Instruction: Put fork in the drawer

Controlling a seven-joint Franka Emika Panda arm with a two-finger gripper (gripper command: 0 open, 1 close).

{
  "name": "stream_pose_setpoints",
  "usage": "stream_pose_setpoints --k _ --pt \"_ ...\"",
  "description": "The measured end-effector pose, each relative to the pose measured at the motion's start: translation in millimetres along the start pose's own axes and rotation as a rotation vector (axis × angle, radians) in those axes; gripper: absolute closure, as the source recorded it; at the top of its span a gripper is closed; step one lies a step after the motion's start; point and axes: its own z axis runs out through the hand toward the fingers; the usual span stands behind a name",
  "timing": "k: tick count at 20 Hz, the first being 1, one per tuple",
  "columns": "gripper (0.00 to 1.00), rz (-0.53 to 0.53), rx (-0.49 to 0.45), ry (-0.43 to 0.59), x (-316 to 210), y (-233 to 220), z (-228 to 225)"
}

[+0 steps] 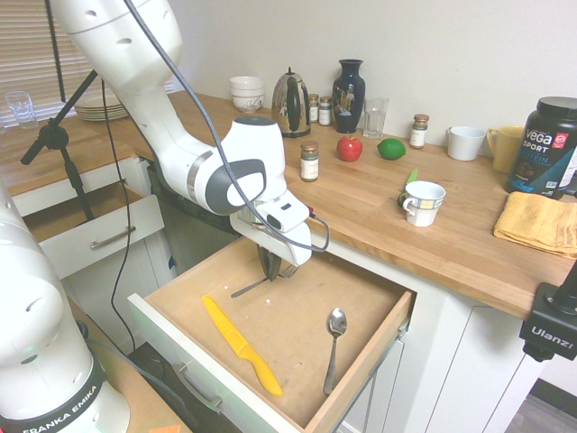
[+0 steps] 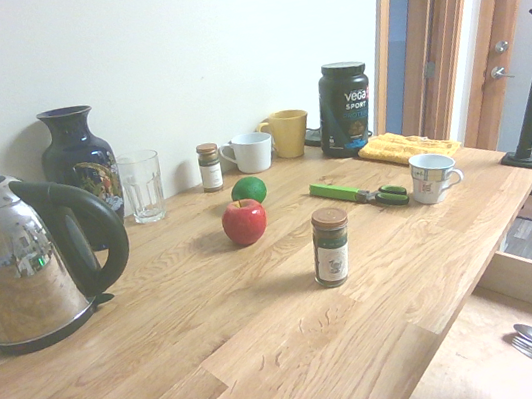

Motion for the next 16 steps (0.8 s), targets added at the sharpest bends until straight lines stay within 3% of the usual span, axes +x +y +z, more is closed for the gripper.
stream_pose_setpoints --k 16 --pt "1.0 0.034 -0.025 -0.042 22 -54 67"
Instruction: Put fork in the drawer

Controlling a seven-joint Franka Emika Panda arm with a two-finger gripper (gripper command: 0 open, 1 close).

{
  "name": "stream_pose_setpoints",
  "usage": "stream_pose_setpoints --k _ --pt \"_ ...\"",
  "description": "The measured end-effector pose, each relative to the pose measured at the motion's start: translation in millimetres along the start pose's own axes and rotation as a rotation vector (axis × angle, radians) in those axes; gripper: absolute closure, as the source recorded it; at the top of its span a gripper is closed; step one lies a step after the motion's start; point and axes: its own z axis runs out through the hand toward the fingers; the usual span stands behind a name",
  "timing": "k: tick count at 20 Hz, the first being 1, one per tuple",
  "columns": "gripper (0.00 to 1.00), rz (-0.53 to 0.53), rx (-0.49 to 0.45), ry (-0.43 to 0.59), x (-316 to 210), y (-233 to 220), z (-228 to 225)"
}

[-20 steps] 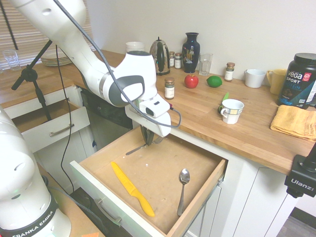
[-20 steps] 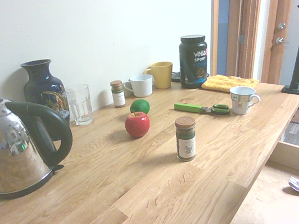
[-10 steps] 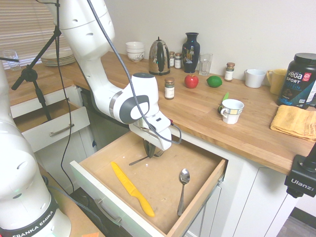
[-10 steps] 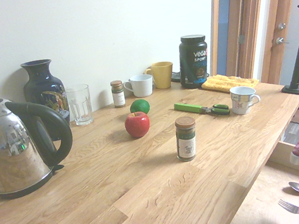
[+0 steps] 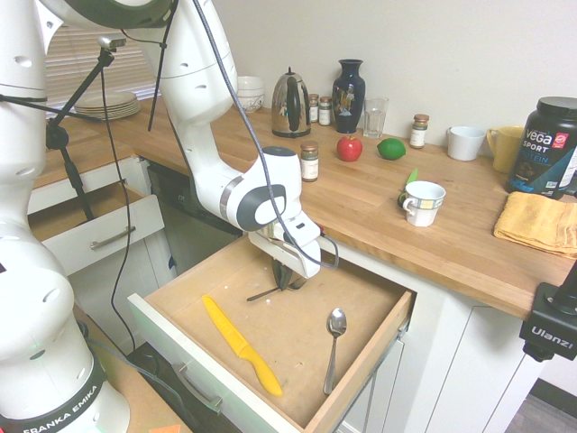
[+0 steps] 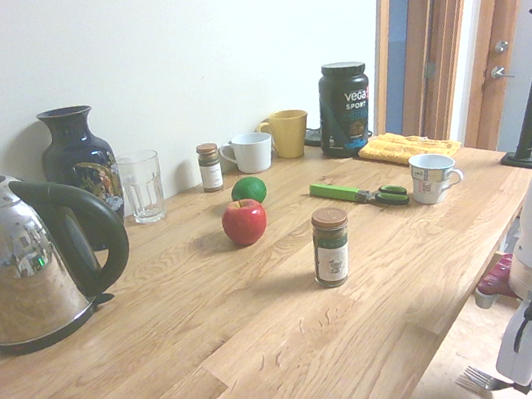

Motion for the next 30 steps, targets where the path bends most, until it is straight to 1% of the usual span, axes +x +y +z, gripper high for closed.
stream_pose_setpoints --k 12,13,30 --pt "1.0 -0.008 -0.024 -0.016 -2 -5 18" --pt "0.0 -0.003 -0.024 -0.017 -2 -6 19" --pt "0.0 0.008 -0.028 -0.015 -3 -12 21"
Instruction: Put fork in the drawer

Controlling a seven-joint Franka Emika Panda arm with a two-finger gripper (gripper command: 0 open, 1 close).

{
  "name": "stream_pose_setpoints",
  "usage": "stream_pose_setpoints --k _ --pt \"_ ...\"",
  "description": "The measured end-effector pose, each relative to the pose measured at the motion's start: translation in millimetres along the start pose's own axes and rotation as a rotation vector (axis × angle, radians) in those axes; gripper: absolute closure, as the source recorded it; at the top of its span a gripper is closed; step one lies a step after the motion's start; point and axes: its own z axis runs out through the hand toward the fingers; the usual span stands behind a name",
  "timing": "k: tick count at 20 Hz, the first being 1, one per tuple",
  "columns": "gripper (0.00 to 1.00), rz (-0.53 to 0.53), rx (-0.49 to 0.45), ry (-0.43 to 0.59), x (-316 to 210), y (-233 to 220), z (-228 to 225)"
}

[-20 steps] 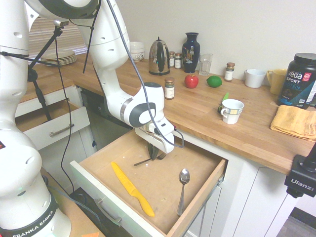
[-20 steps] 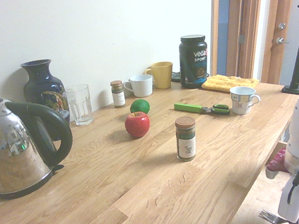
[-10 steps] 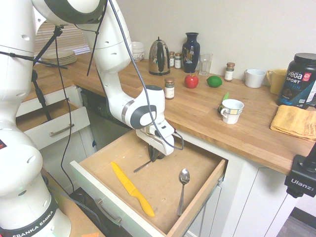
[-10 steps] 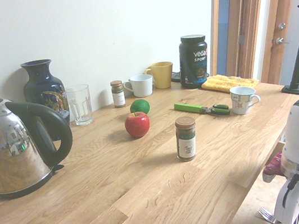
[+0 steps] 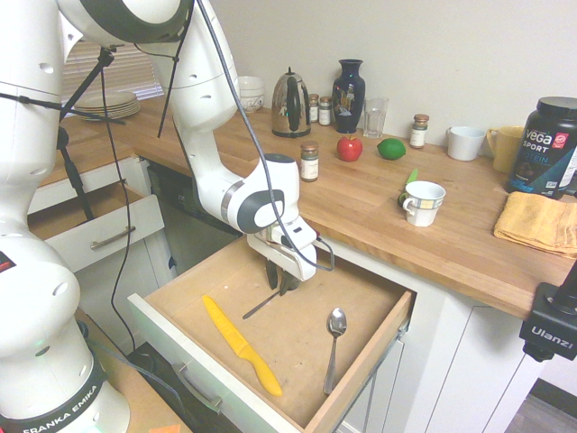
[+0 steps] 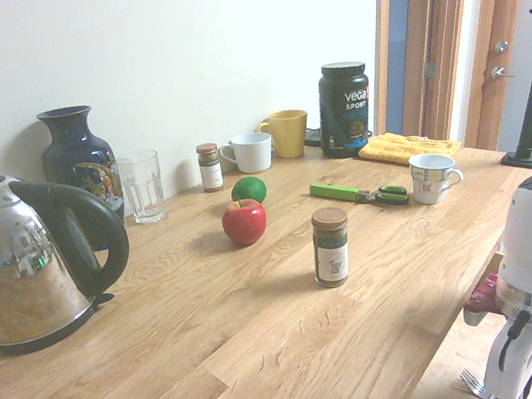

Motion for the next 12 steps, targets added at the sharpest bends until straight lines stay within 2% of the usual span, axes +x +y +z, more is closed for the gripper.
stream_pose_setpoints --k 12 --pt "0.0 0.017 0.008 0.015 -2 24 -23"
